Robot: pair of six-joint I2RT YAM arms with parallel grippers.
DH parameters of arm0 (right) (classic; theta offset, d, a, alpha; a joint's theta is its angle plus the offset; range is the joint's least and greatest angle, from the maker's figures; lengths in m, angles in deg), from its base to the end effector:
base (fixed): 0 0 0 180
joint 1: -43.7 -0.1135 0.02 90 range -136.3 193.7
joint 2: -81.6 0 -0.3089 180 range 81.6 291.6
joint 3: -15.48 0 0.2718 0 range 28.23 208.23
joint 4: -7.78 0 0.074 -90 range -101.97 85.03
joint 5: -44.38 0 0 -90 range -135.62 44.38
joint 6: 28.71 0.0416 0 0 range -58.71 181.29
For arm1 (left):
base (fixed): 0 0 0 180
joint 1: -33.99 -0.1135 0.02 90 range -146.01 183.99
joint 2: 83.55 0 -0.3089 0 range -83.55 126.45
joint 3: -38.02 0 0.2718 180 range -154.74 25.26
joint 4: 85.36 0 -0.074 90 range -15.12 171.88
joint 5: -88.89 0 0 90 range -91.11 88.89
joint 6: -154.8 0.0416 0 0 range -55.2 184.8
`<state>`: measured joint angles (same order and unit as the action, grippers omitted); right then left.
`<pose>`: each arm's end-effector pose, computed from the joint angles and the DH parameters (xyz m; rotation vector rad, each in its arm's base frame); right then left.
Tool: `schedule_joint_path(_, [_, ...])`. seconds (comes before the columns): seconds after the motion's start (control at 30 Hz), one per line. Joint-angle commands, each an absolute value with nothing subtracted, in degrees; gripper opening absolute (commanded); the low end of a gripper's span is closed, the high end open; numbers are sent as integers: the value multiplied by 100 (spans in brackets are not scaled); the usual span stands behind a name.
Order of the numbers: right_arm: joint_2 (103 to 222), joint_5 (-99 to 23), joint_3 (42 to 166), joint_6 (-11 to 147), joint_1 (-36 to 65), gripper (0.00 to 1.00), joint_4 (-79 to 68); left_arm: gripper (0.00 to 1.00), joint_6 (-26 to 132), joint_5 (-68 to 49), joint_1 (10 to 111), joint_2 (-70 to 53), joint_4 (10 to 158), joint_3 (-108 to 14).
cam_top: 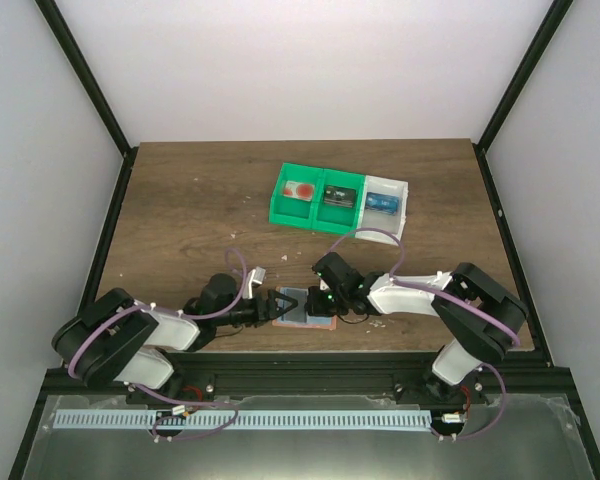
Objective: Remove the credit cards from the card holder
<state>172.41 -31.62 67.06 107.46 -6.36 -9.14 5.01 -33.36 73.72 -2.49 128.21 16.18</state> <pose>0.1840 0.2354 0.1555 -0.1994 2.7918 0.8629 0.1469 -0.1510 0.1379 0.0115 2.3730 -1.5573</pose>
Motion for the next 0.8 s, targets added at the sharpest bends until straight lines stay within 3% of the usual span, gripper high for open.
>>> schedule_joint_path(0.0, [17434, -3211, 6549, 10778, -683, 0, -998, 95, 576, -3357, 7437, -152, 12994, 1581])
schedule_joint_path(0.47, [17363, -3148, 6526, 10761, -683, 1, -884, 94, 525, -3394, 7580, -174, 13004, 1451])
schedule_joint_path(0.77, [16819, -3481, 6487, 10770, -683, 10, -936, 93, 486, -3366, 7693, -234, 12943, 1333])
